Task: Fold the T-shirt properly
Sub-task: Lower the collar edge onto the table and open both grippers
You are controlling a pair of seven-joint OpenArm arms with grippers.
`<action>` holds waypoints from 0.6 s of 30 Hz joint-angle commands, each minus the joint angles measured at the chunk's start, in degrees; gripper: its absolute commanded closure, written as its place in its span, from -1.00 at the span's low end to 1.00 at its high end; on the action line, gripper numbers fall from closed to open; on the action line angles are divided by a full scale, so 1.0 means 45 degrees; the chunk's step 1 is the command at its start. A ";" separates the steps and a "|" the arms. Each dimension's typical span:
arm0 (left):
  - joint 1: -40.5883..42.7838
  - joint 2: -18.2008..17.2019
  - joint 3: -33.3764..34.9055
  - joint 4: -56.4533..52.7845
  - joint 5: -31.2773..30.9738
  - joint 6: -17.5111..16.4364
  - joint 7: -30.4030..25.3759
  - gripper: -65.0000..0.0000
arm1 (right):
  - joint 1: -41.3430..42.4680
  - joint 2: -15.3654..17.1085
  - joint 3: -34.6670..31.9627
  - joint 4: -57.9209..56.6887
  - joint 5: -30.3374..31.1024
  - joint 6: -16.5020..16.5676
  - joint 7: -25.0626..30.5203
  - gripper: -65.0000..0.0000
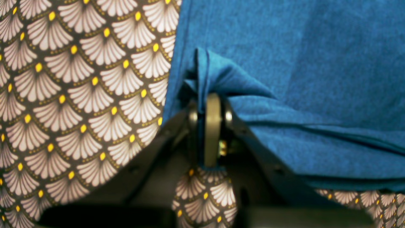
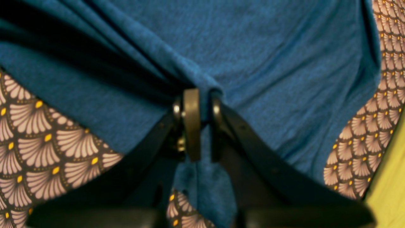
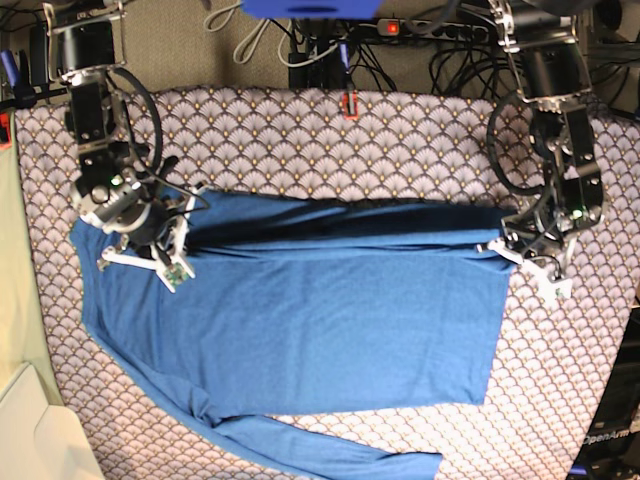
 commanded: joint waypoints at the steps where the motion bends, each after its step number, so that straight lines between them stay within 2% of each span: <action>1: -0.0255 -0.0159 -0.0076 0.0191 -0.0035 0.0030 -0.0245 0.92 | 0.0200 0.0097 0.0062 0.0177 -0.0061 -0.0023 0.0171 0.69; 3: -0.0255 -0.0159 -0.0076 0.0191 -0.0035 0.0030 -0.0245 0.69 | 0.0200 0.0097 0.0062 0.0177 -0.0061 -0.0023 0.0151 0.47; 6: -0.0255 -0.0159 -0.0076 0.0191 -0.0055 0.0030 -0.0265 0.20 | 0.0200 0.0097 0.0062 0.0177 -0.0061 -0.0023 0.0151 0.14; 10: -0.0255 -0.0179 -0.0076 0.0289 -0.0055 0.0030 -0.0558 -0.29 | 0.0200 0.0136 0.0062 0.0294 -0.0061 -0.0023 0.0151 -0.09; 14: -0.0196 -0.0257 -0.0193 0.0328 -0.0055 0.0030 -0.0597 -0.51 | 0.0142 0.0195 0.0160 0.0314 -0.0061 -0.0023 0.0151 -0.11; 18: 0.0019 -0.0335 -0.0662 0.0328 -0.0055 0.0030 -0.0578 -0.55 | -0.0171 0.0253 0.0160 0.0314 -0.0061 -0.0023 0.0151 -0.11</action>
